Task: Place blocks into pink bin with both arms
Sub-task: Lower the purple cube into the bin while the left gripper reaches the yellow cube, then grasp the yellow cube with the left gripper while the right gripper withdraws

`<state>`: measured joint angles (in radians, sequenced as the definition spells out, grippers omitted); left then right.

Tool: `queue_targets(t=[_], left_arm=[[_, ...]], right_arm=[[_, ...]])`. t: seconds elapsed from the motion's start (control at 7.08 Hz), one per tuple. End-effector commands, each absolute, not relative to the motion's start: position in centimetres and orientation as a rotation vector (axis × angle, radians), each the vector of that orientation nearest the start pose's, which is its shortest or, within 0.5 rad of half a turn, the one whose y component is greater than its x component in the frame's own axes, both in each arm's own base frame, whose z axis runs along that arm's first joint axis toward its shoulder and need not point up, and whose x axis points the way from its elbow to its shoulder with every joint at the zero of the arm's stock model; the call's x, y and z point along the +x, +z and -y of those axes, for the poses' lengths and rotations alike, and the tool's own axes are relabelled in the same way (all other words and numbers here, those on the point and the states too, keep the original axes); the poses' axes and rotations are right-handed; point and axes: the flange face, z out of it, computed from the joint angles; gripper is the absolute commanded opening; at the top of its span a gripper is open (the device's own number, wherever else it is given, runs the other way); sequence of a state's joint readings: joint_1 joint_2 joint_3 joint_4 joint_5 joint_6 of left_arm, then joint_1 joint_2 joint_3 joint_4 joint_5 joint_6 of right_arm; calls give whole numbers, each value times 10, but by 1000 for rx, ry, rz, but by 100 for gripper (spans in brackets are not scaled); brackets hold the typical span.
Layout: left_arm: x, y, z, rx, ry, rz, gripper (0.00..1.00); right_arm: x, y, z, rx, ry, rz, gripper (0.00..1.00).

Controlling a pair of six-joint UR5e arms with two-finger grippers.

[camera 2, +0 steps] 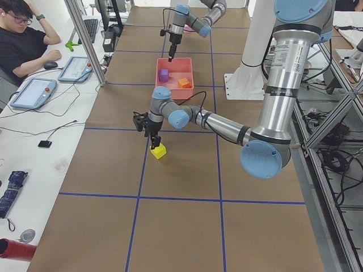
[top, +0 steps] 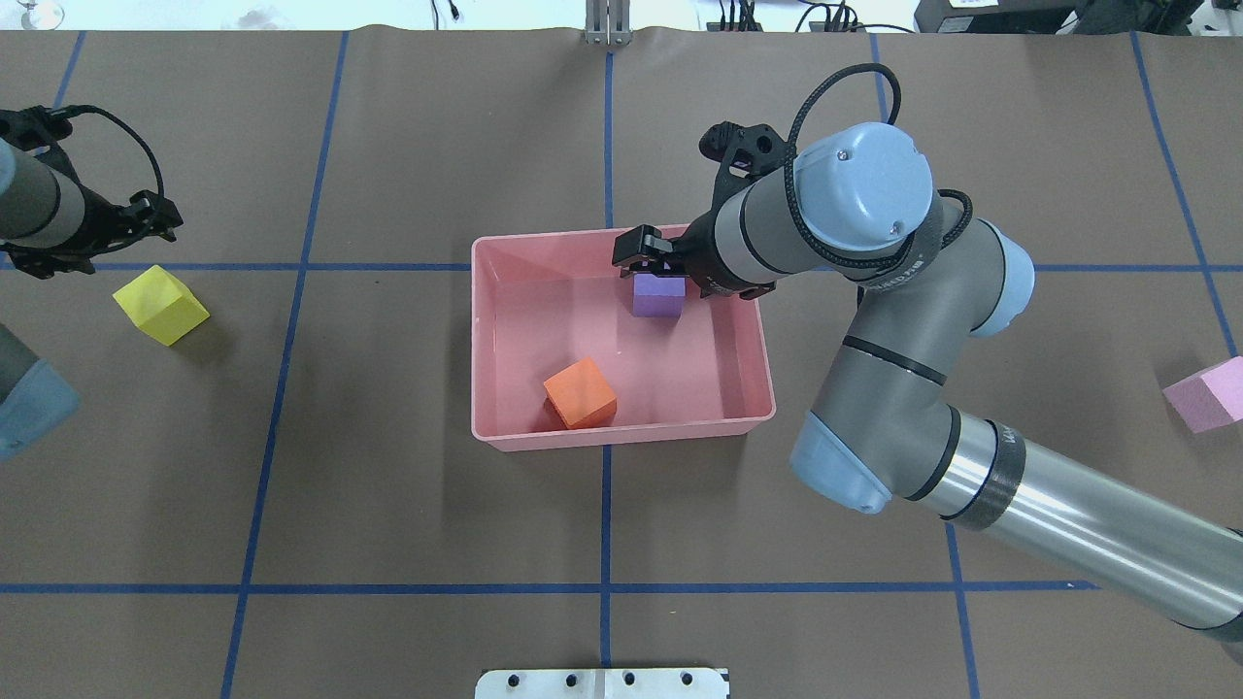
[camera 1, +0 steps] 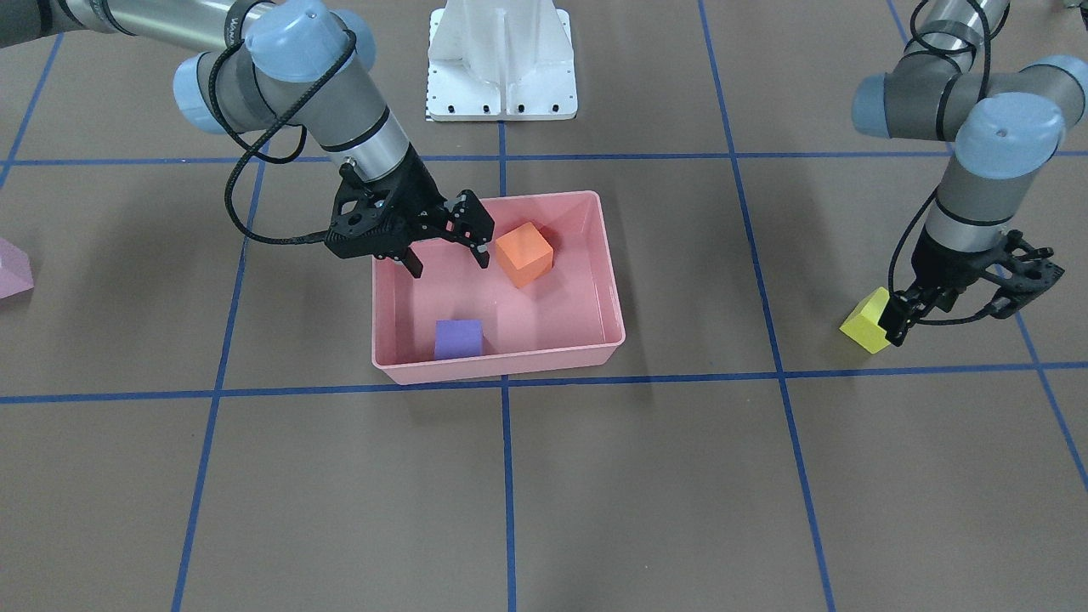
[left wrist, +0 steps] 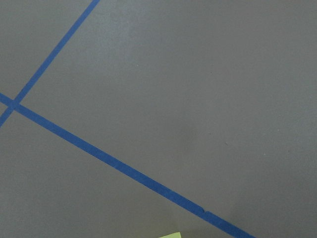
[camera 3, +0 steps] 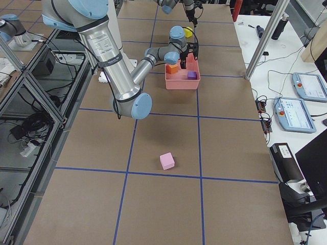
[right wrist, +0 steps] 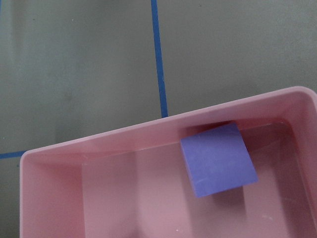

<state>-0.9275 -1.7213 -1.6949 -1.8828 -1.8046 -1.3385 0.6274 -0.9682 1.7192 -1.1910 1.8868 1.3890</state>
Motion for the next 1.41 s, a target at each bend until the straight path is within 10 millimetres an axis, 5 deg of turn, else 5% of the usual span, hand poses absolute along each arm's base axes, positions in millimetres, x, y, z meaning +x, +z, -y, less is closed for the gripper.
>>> queue_targets(t=[0.0,0.71,0.85,1.13,1.27], left_arm=[[272,520,511,128,-612,-599,100],[301,531,492,97,-622,-581,99],[301,533,492,106,-626,-575,75],[298,526,493,121,-646,-596,1],[296,525,494,125,-649,-602,0]], right_arm=[[-464,192,471,193,223,1149,100],[-427,191,503,245,260,1144,100],[-408,194,518,258,281,1137,100],[-339,208,558,256,237,1130,100],[-294,238,575,258,210,1105,100]])
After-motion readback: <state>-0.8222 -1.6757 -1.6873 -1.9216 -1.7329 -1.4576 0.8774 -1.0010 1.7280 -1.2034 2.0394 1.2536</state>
